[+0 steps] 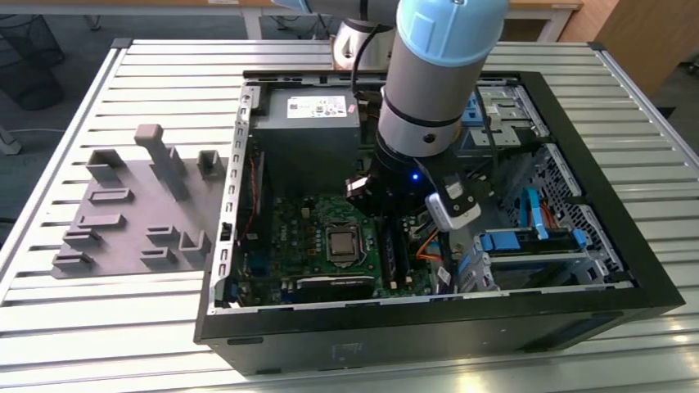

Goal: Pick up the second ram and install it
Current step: 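Insert the second ram into the second slot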

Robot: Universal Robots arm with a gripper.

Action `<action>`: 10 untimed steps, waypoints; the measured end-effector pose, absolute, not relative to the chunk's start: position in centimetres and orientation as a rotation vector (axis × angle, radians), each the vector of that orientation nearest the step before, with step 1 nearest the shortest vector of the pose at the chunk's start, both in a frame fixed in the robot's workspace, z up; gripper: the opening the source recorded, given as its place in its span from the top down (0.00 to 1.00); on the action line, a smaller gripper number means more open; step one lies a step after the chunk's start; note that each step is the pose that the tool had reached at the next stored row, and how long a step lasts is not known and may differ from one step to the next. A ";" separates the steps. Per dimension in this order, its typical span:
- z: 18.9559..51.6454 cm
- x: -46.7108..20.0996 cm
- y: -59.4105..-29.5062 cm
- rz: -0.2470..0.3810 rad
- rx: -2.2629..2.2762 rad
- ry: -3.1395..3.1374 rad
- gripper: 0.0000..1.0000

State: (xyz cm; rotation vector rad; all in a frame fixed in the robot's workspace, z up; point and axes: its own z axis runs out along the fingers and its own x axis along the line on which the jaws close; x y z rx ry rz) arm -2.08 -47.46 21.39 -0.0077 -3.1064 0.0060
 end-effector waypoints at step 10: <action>21.2 -2.1 -47.5 0.027 -0.023 -3.106 0.86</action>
